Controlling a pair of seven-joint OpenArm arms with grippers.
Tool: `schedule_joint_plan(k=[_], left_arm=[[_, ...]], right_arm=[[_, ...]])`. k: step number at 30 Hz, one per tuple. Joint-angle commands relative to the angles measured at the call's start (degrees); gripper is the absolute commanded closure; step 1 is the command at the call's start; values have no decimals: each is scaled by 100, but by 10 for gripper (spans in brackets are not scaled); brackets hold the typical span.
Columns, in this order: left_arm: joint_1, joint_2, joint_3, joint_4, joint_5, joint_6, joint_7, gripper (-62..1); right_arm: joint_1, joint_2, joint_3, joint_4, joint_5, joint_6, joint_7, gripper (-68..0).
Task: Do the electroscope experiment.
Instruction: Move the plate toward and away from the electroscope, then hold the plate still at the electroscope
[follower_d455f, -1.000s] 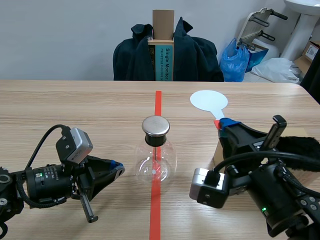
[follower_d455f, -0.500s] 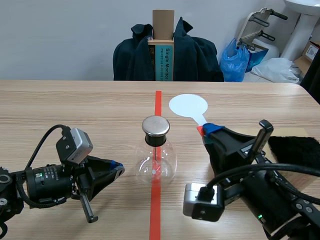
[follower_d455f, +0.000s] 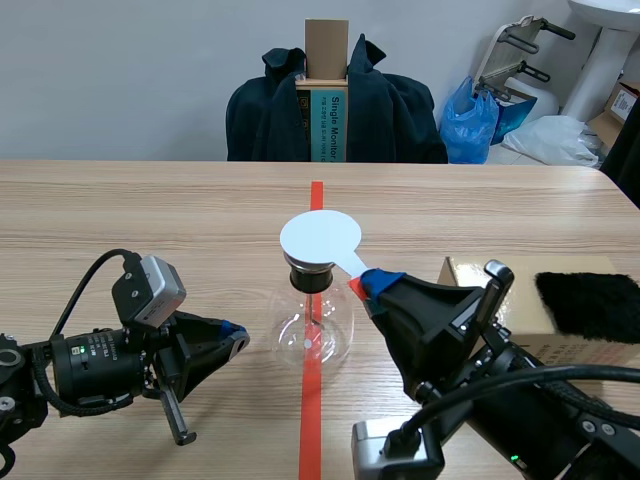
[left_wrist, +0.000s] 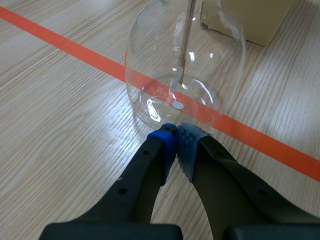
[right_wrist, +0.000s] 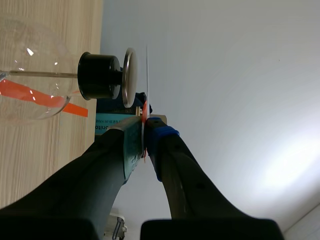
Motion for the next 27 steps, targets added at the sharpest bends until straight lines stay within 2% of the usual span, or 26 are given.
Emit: schedule_joint_plan(k=[1, 6, 27], left_arm=[[-15, 13, -22, 83, -52, 11, -79, -27], [-15, 13, -22, 83, -48, 11, -79, -27], [-15, 13, -22, 83, -35, 11, -79, -27]], right_arm=[[22, 46, 48, 68, 37, -61, 44, -8], [22, 46, 48, 68, 37, -61, 168, -8], [22, 46, 48, 68, 37, -61, 162, -8]])
